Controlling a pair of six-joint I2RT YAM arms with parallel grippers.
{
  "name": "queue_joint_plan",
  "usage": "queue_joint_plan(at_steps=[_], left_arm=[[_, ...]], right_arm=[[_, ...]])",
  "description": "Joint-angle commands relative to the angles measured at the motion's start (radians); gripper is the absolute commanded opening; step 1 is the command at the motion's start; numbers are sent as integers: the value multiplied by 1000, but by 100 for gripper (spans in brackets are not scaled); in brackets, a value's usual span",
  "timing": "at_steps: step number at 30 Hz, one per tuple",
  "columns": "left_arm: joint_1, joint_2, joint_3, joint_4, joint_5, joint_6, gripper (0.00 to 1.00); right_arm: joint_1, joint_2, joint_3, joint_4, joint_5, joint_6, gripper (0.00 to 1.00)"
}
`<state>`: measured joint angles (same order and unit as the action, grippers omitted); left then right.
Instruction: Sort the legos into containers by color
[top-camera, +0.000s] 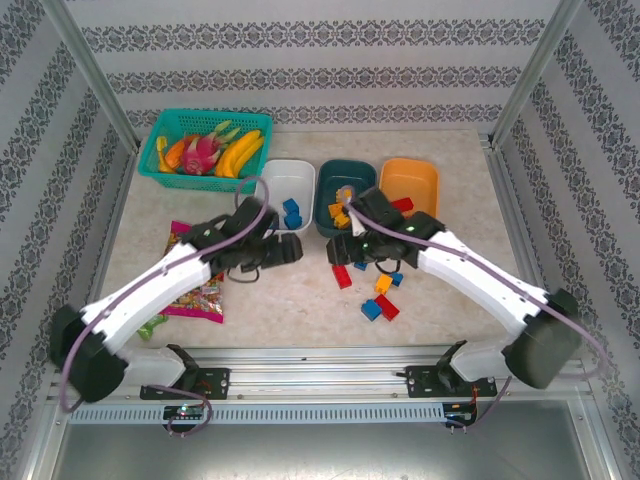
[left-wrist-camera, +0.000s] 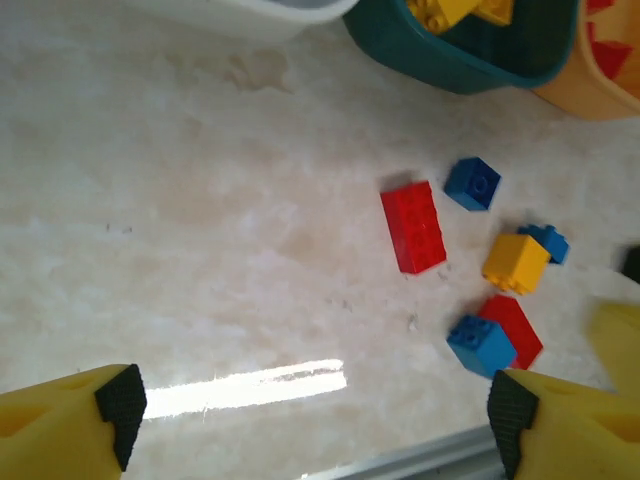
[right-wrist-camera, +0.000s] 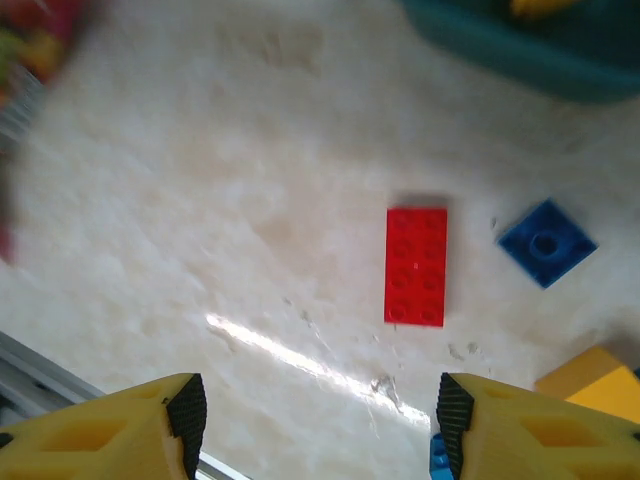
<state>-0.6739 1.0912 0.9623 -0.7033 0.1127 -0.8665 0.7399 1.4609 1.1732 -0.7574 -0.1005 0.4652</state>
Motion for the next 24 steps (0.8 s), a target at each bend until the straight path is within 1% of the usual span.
queue_joint_plan(at_steps=[1,2,5,8,13,17,20,24], left_arm=[[-9,-177,-98,58,-4,-81,97],[-9,-235,-126,45,-14,-95,99],[-9,-356,-167,-4,-42,-125,100],[-9,-414,-174,-36,-55,-142,100],[-9,-427,-160,-33,-49,-135,100],[-9,-424,-156,-18,-42,-131,100],[-9,-417,-155,-15,-38,-131,100],[-9,-404,-150,-7,-34,-125,100]], right_arm=[[21,94,0,-47,66,-17,64],[22,124,0,-44,75,-17,64],[17,213,13,-34,101,-37,64],[5,292,33,-25,101,-55,64],[-18,378,59,-7,100,-72,62],[-29,422,80,12,89,-86,58],[-33,448,96,17,91,-88,52],[-34,475,109,14,87,-85,42]])
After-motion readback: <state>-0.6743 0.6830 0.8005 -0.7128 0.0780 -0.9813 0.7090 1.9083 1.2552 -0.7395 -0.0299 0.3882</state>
